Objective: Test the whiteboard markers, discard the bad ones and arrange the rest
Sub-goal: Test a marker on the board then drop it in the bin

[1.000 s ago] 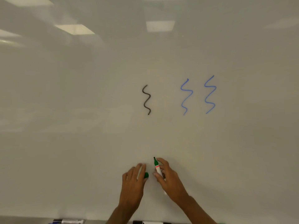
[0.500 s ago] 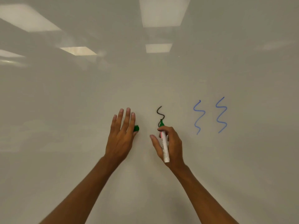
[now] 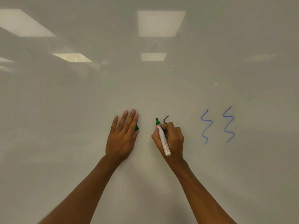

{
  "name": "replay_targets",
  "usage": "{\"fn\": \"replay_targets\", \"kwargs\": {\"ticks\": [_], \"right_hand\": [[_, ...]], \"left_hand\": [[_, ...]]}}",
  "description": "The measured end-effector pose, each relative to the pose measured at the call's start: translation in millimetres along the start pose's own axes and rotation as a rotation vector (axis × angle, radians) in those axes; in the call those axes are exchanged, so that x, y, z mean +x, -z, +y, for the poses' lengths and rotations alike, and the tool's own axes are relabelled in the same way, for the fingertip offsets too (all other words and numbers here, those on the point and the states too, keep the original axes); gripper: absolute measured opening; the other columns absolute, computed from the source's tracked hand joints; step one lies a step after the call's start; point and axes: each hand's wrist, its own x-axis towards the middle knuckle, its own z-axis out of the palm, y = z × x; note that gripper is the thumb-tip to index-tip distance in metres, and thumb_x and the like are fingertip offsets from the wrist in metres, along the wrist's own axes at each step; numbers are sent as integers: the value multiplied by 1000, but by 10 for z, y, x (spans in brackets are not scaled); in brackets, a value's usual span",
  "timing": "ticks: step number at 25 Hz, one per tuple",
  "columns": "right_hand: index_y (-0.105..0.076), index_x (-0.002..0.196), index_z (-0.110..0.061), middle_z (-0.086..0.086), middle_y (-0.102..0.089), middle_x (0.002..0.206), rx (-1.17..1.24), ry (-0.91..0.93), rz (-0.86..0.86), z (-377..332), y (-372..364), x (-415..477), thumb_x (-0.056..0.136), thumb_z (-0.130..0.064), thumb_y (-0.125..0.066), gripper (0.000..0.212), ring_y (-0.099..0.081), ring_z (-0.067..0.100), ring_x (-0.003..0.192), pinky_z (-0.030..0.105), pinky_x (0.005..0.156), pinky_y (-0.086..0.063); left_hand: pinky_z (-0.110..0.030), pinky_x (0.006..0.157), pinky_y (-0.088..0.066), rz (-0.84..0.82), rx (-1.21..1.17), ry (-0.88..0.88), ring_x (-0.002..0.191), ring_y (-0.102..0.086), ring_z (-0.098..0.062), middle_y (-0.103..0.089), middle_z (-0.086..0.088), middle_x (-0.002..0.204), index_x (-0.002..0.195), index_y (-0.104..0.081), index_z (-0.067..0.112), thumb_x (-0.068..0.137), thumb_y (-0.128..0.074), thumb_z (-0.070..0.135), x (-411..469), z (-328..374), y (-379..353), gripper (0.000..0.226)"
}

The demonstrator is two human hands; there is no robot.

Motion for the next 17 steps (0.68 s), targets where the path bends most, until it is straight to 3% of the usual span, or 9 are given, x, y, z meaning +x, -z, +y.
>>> {"fn": "replay_targets", "kwargs": {"ticks": [3, 6, 9, 13, 17], "right_hand": [[-59, 68, -5, 3, -50, 55, -33, 154, -60, 75, 37, -166, 70, -7, -72, 14, -38, 10, 53, 24, 51, -37], [-58, 66, -5, 3, -50, 55, -28, 96, -38, 150, 149, -311, 70, -4, -69, 12, -37, 12, 55, 26, 51, -37], [-56, 62, -5, 4, -48, 55, -34, 189, -138, 185, 246, -525, 70, -2, -69, 15, -38, 13, 54, 30, 50, -40], [-51, 67, -9, 3, -46, 56, -27, 165, -198, 244, 355, -706, 68, 2, -67, 20, -40, 15, 54, 31, 50, -39], [-55, 78, -12, 0, -50, 60, -50, 209, -331, 241, 504, -769, 84, -13, -64, 11, -42, 12, 56, 29, 52, -44]], "left_hand": [[-47, 117, -18, 23, -8, -14, 145, -16, -25, -21, -8, 155, 147, -24, 8, 103, -22, 31, -5, -20, 3, 50], [-48, 116, -20, 45, -9, -8, 144, -17, -25, -22, -9, 155, 147, -26, 8, 103, -23, 30, -14, 3, -1, 49], [-48, 116, -20, 52, -11, -29, 144, -19, -26, -24, -9, 154, 147, -26, 8, 103, -24, 30, -19, -3, -18, 49], [-50, 115, -23, 77, -17, -20, 143, -21, -27, -27, -10, 153, 146, -29, 8, 104, -27, 29, -32, 4, -32, 47], [-51, 114, -24, 73, -44, 18, 143, -22, -28, -28, -10, 153, 145, -31, 8, 104, -30, 26, -43, 60, -7, 45]]}}
